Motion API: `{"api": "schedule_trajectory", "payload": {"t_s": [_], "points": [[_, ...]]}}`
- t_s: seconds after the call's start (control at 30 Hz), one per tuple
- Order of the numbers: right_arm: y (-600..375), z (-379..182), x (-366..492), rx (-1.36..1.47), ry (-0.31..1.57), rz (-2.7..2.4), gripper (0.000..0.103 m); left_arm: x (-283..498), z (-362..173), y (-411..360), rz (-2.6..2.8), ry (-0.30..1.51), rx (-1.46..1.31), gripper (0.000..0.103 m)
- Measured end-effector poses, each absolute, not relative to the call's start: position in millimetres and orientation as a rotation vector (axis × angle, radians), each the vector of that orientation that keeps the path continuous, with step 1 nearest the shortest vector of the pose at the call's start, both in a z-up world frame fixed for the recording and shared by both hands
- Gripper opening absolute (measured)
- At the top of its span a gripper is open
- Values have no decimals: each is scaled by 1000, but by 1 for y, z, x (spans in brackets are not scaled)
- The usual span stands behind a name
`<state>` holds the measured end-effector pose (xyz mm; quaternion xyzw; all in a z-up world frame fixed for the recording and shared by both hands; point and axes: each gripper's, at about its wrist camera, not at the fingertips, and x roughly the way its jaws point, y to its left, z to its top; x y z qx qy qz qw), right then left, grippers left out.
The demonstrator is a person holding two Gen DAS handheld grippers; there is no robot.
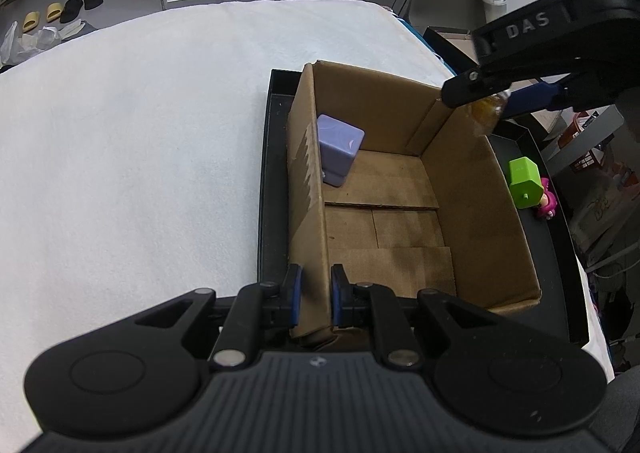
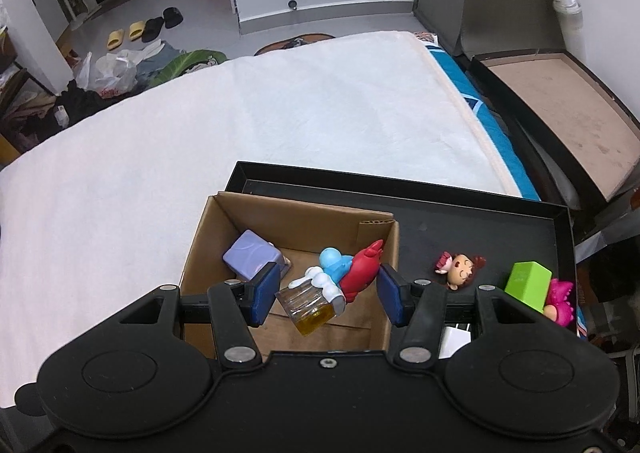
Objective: Organize rigid objects
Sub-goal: 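Carry the jar into the box and open the right gripper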
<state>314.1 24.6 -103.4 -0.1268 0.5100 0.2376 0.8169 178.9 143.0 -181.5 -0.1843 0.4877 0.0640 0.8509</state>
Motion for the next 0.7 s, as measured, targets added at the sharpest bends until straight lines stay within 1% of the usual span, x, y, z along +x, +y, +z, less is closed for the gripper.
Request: {"api": "schedule_trajectory", "payload": {"t_s": [0.1,0.13,0.17,0.2,0.23,0.3,0.33,0.4,0.7], "points": [[28,-108,316,-273,1096,513,54,179,-182,144,134,1027,-391,14],[29,-109,317,-267,1096,516,57,179,-182,144,134,1027,-393,14],[29,-110,318,-263,1093,514,63,179,-183,144,134,1027,-393,14],[27,-110,319,-259,1092,507,78,179,-183,144,132,1027,-394,14],[25,-110,319,-255,1087,501,87,179,-183,144,132,1026,-393,14],[22,-107,317,-259,1067,508,88,179,-183,145,132,1027,-396,14],[21,-105,316,-262,1064,509,91,179,-183,145,133,1027,-395,14],[16,-101,314,-263,1050,509,94,179,-183,146,135,1028,-398,14],[-11,-90,305,-267,1026,501,94,179,-181,146,140,1034,-398,14]]}}
